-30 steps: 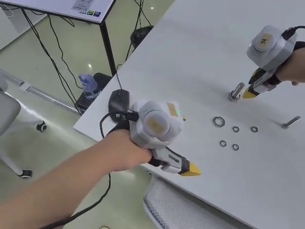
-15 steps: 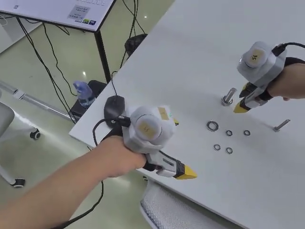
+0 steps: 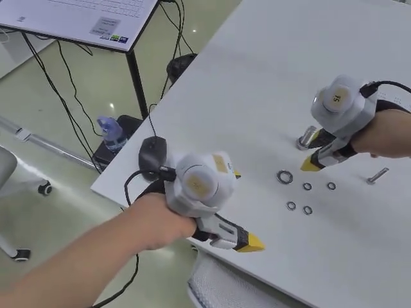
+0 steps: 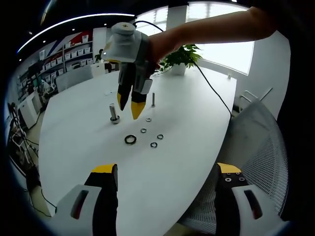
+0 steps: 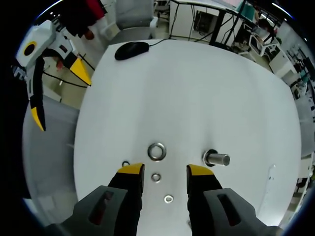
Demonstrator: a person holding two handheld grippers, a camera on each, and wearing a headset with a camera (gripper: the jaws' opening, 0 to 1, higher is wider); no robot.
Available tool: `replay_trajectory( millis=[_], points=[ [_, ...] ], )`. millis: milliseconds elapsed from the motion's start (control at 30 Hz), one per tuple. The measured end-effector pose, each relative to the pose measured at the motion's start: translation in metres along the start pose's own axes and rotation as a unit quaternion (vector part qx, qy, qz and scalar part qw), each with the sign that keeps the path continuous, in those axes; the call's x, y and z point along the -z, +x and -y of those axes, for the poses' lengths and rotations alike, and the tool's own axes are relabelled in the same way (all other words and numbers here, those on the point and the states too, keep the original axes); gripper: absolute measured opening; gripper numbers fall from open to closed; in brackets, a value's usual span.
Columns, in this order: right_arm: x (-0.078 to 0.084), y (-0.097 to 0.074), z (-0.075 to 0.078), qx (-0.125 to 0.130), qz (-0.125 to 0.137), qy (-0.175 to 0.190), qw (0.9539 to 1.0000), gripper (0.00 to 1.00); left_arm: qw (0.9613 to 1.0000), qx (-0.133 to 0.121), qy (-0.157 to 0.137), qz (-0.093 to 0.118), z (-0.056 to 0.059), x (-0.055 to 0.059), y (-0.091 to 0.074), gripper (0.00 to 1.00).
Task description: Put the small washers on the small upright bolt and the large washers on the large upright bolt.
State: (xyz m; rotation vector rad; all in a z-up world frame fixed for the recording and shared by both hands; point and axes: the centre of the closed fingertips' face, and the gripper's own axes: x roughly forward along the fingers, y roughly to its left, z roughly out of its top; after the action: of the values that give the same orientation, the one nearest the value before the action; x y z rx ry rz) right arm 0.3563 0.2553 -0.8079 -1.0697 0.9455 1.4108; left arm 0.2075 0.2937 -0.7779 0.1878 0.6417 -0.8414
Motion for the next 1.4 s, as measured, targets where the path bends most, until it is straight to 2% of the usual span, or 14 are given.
replay_trajectory(
  millis=[133, 200, 467, 567, 767, 900, 1233, 1267, 1367, 1400],
  points=[
    [0.002, 0.008, -0.006, -0.008, -0.005, -0.002, 1.0000, 0.35, 1.0000, 0.003, 0.005, -0.001, 0.003, -0.002, -0.001, 0.79],
    [0.004, 0.014, -0.004, -0.008, -0.010, -0.006, 0.9999, 0.35, 1.0000, 0.002, 0.006, -0.001, 0.003, -0.002, -0.001, 0.79],
    [0.001, 0.033, -0.008, -0.017, 0.005, 0.002, 0.9998, 0.40, 1.0000, 0.004, 0.002, 0.001, 0.003, -0.003, -0.001, 0.80],
    [0.001, 0.039, -0.007, -0.011, 0.008, -0.001, 0.9999, 0.40, 1.0000, 0.004, 0.001, 0.003, 0.003, -0.004, -0.001, 0.81],
    [0.002, 0.051, -0.013, -0.012, 0.003, -0.004, 0.9999, 0.40, 1.0000, 0.004, 0.000, 0.006, 0.004, -0.005, 0.002, 0.83],
    [0.001, 0.056, -0.013, -0.008, 0.003, -0.007, 0.9999, 0.40, 0.9999, 0.004, -0.004, 0.014, 0.006, -0.007, 0.003, 0.85],
    [0.002, 0.063, -0.013, -0.007, -0.002, -0.012, 0.9999, 0.38, 0.9999, -0.002, -0.010, 0.011, 0.005, -0.006, 0.004, 0.87],
    [0.004, 0.065, -0.013, -0.003, -0.009, -0.019, 0.9998, 0.38, 0.9999, -0.002, -0.010, 0.012, 0.005, -0.006, 0.004, 0.88],
    [0.004, 0.066, -0.015, -0.007, -0.009, -0.018, 0.9998, 0.36, 0.9998, -0.005, -0.012, 0.017, 0.004, -0.007, 0.002, 0.90],
    [0.003, 0.066, -0.015, -0.006, -0.005, -0.016, 0.9998, 0.36, 0.9995, 0.000, -0.018, 0.027, 0.006, -0.010, 0.002, 0.92]
  ],
)
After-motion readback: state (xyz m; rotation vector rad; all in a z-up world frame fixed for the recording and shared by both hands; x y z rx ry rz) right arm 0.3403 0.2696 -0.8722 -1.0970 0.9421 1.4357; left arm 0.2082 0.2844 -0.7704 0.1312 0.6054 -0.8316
